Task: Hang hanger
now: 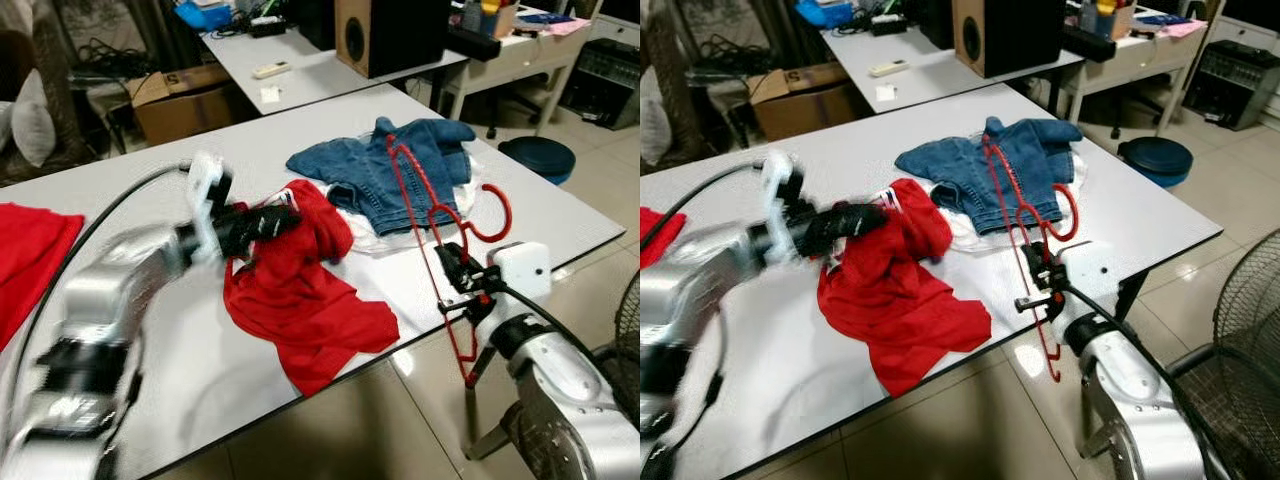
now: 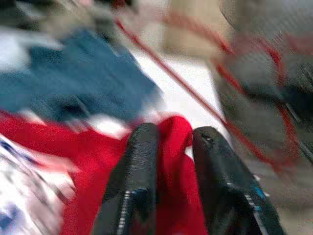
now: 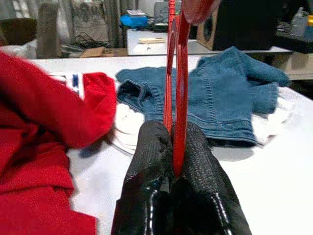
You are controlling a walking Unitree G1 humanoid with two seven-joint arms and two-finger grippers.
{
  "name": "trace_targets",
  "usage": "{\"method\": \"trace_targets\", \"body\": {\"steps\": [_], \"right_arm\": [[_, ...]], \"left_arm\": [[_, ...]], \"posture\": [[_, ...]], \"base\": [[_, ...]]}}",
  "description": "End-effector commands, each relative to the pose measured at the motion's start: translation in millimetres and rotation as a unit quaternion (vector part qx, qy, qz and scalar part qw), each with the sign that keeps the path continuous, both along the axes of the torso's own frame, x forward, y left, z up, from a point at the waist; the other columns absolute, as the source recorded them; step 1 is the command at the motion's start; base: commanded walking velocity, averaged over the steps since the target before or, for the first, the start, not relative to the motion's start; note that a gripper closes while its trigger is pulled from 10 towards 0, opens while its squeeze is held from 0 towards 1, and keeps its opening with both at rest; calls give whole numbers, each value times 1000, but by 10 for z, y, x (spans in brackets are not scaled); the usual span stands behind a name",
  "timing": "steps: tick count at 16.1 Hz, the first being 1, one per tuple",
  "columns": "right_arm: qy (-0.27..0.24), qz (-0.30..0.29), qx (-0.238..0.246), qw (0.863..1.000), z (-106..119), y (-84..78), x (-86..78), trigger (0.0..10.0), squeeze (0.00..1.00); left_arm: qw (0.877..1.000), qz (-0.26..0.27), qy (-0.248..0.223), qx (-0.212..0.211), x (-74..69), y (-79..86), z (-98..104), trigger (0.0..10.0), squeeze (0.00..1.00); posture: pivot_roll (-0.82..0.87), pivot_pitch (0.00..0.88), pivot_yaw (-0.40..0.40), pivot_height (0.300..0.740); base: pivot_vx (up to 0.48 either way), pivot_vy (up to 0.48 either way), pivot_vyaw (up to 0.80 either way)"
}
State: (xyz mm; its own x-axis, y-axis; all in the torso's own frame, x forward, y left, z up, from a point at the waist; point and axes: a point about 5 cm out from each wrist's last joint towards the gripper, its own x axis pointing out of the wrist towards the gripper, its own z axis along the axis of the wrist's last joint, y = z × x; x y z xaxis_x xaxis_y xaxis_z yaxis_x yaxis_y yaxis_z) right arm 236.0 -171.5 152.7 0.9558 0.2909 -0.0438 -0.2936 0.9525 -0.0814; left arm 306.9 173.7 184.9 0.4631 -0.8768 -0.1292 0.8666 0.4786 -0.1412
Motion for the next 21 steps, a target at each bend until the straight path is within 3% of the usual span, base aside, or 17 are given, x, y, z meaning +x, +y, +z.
{"method": "trace_targets", "body": {"steps": [1, 3, 6, 10, 12, 13, 14, 15, 21], "right_arm": [[-8, -5, -5, 1000, 28, -61, -9, 10000, 0], [-8, -5, -7, 1000, 30, -79, -11, 10000, 0], [-8, -5, -13, 1000, 30, -106, -20, 10000, 0], [-6, -1, -15, 1000, 18, -101, -42, 10000, 0], [-4, -2, -15, 1000, 13, -103, -61, 10000, 0], [-3, -2, -15, 1000, 11, -104, -66, 10000, 0], [-2, -3, -17, 1000, 7, -110, -75, 10000, 0], [0, -5, -17, 1000, 4, -110, -87, 10000, 0], [1, -2, -12, 1000, -3, -56, -58, 10000, 0]], "left_arm": [[999, -31, 19, 17, -84, 26, -9, 10000, 1000], [999, -29, 31, 30, -119, 62, -29, 10000, 1000], [992, -16, 59, 112, -172, 181, -191, 10000, 1000], [994, -18, 55, 93, -193, 29, -219, 10000, 1000], [993, -3, 47, 105, -196, -53, -304, 10000, 969], [993, 2, 44, 108, -193, -65, -321, 10000, 573], [993, 11, 41, 111, -180, -73, -342, 10000, 275], [994, 13, 45, 97, -177, -95, -359, 0, 0], [996, 35, 31, 79, -147, -118, -366, 0, 0]], "posture": [[-47, 0, 96, 740], [-46, 0, 95, 740], [-51, 0, 97, 740], [-58, 0, 102, 740], [-63, 0, 107, 740], [-63, 0, 107, 740], [-68, 0, 109, 740], [-68, 0, 108, 740], [-59, 0, 100, 740]], "base": [[0, 0, 0], [0, 0, 0], [0, 0, 0], [0, 0, 0], [0, 0, 0], [0, 0, 0], [0, 0, 0], [0, 0, 0], [0, 0, 0]]}}
